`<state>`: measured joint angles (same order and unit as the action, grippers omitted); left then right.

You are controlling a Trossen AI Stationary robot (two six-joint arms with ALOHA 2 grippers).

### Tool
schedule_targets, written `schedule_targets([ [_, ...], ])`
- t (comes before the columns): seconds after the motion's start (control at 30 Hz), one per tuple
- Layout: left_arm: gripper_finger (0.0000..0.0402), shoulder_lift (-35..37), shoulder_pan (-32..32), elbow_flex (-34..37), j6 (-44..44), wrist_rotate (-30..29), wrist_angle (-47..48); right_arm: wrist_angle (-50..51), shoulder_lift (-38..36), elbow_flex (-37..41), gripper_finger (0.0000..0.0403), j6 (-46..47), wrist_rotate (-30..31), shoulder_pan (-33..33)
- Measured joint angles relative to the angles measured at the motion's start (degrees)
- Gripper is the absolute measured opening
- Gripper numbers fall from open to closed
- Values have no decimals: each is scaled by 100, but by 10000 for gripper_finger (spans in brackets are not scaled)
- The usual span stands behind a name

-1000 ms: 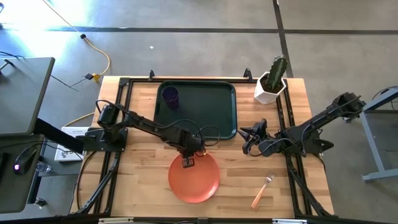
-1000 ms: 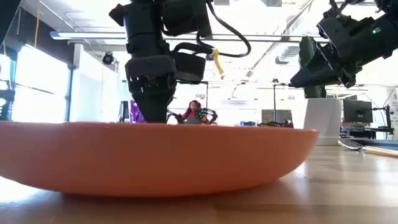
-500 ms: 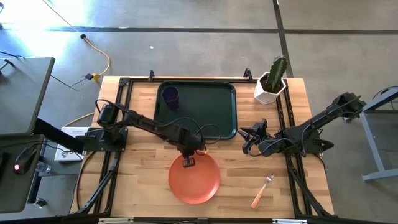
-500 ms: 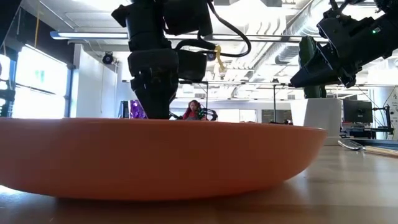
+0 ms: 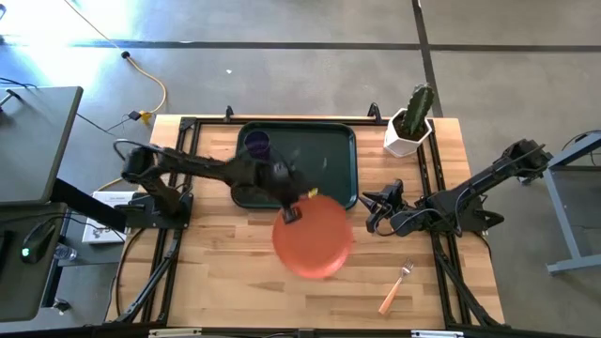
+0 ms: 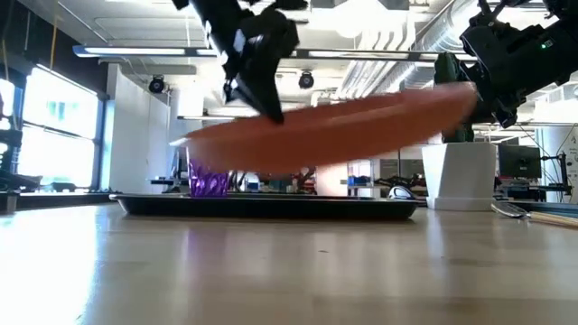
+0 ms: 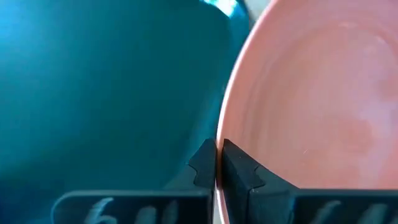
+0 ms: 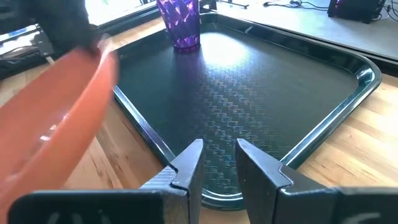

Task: Pick and place plate/cup/fork/spoon on tray
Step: Put the orange plate into the serving tray

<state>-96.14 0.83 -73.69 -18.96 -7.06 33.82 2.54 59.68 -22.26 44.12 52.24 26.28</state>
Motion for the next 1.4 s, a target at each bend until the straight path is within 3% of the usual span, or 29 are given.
schedule_targets([
  [0.17,2,516,662,2,-43,-855,-232,-4,0,0,82,0,-19,0],
  [0.33,1,522,1490,-4,-20,-1508,-252,18,0,0,82,58,-19,0],
  [0.47,1,177,1994,-2,212,-1304,-312,20,0,0,82,63,-17,0],
  [0.67,1,-377,2332,2,464,-516,-507,108,0,0,82,69,13,-4],
  [0.93,4,-800,2644,2,574,-495,-426,127,0,0,82,86,23,-2],
  [1.4,33,-833,2809,0,570,-411,-538,153,0,0,82,85,25,-2],
])
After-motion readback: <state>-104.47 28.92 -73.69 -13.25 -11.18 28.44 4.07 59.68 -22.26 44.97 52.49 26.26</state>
